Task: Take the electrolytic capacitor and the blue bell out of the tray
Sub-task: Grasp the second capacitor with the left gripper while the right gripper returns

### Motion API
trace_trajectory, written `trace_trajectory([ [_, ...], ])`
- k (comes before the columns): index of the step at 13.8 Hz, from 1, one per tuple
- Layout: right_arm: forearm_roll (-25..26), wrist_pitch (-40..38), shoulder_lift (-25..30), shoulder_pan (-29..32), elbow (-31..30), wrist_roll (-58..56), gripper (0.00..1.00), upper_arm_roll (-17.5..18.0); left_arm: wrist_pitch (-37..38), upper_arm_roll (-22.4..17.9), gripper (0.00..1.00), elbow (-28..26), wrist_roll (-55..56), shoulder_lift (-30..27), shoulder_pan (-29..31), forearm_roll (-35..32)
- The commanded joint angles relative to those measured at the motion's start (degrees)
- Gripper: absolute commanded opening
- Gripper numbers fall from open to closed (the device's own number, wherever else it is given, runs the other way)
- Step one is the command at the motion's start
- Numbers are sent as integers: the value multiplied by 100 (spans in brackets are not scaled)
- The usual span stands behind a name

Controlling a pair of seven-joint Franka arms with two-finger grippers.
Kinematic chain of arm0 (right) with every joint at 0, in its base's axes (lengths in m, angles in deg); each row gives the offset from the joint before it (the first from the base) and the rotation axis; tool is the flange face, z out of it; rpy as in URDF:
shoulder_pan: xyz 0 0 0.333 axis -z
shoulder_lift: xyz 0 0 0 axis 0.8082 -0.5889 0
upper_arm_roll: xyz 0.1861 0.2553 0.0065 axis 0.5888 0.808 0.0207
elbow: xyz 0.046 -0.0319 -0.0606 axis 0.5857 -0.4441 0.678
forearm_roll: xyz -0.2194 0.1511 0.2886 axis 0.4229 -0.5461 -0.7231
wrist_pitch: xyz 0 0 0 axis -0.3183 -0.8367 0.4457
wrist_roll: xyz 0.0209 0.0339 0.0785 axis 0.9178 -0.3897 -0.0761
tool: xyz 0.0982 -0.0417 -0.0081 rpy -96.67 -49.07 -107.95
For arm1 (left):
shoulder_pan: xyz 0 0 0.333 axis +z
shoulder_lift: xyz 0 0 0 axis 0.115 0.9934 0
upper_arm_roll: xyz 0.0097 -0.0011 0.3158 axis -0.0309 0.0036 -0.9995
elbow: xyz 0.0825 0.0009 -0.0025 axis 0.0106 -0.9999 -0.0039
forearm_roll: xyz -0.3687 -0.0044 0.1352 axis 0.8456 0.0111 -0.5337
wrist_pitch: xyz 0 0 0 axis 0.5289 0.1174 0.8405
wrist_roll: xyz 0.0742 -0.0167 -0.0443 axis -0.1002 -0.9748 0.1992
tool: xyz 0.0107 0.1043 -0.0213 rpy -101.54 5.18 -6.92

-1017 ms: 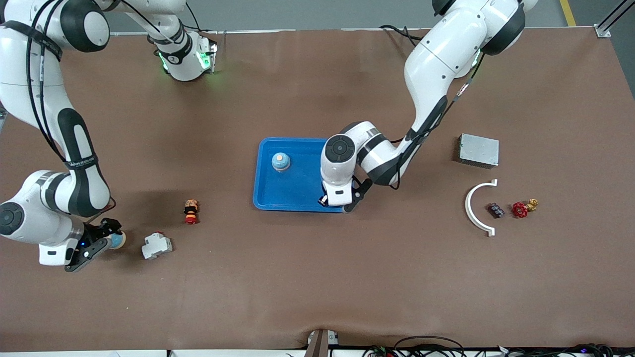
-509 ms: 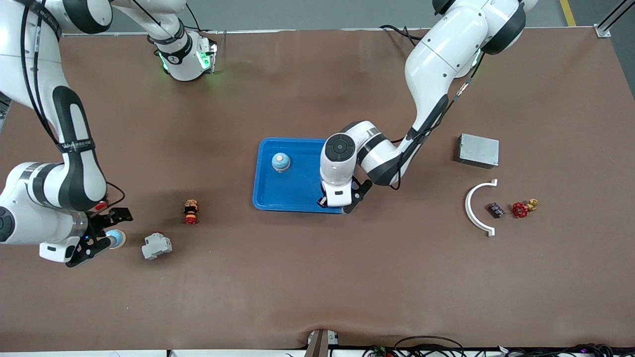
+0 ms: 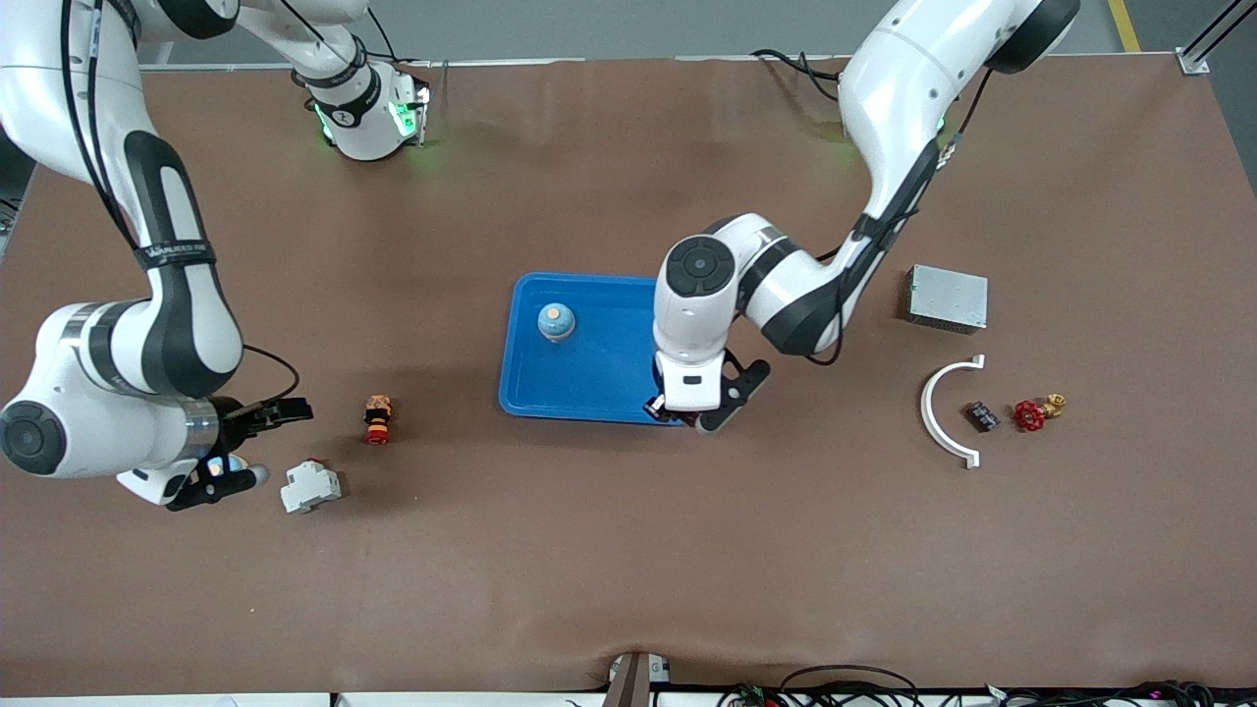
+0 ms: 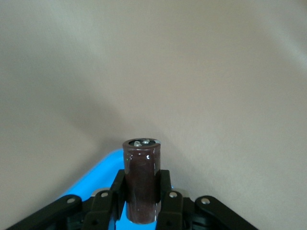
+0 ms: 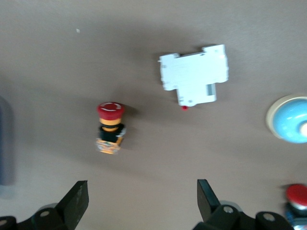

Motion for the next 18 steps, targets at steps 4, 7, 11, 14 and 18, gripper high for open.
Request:
trace_trajectory([
  [4, -301, -10, 512, -751, -549, 1820, 100, 7, 1595, 40, 0, -198, -2178, -746, 568, 299],
  [7, -390, 43, 548, -1356, -593, 3093, 100, 7, 2143, 40, 0, -626, -3190, -1096, 1050, 308],
  [11, -390, 376, 574, -2060, -706, 4334, 100, -1, 1863, 40, 0, -1672, -4168, -1660, 1789, 299],
  [14, -390, 1471, 723, -2499, -1452, 4871, 100, -1, 960, 40, 0, -2498, -4159, -1774, 2096, 308],
  [18, -390, 2345, 689, -3054, -1937, 5584, 100, -1, -130, 40, 0, -3141, -4159, -1661, 2624, 299],
])
